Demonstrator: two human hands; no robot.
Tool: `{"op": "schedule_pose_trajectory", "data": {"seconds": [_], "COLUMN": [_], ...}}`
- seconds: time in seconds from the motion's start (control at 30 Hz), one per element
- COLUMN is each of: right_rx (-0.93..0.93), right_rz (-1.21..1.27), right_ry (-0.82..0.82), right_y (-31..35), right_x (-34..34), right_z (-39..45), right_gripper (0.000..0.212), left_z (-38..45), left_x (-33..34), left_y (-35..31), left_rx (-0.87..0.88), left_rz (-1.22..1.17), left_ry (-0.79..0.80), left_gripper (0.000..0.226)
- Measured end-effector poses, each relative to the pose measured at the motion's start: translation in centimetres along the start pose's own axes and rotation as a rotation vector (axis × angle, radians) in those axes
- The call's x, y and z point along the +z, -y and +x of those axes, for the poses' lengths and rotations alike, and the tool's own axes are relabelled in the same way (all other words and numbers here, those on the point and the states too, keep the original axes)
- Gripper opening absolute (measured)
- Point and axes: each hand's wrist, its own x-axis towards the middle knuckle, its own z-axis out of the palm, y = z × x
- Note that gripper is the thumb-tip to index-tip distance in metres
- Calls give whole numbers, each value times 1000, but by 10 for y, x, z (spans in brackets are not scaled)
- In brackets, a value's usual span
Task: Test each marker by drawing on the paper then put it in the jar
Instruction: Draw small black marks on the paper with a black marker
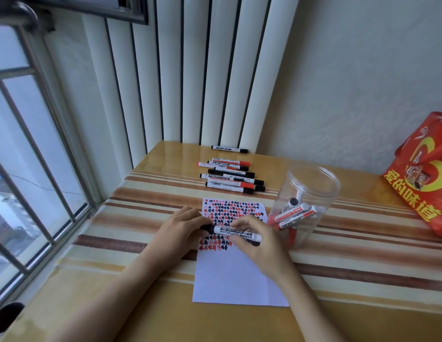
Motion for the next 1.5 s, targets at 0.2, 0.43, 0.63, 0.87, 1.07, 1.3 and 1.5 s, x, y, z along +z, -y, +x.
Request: {"op": "schedule_pose_trajectory", "data": {"seconds": [0.2,0.43,0.63,0.87,1.07,1.3,1.5], "right_rx": [-146,-85,-11,-93,-298,-477,-248], "right_rz": [-138,-111,-78,277,207,-301,-475], "right_ry": [-44,-80,-44,-112,-424,-904,-784], "right_y": [-3,4,10,33,80,122,104], "right_x": [10,16,12,-2,-27,-113,-134], "right_z": [-3,-6,-5,4,15,28,29], "right_gripper": [19,18,18,12,18,23,19], "left_z": [-1,-1,-2,-1,-2,-4,-3], "left_x": [0,4,4,7,17,19,16], "left_y": [2,6,7,7,12,11,9], "left_rx": [43,55,78,1,-183,-232,-255], "left_rz": [-25,-26,-21,-7,128,172,177], "left_ry": [-7,-39,-49,-37,121,153,187], "left_gripper": [30,17,15,31,57,51,56]}}
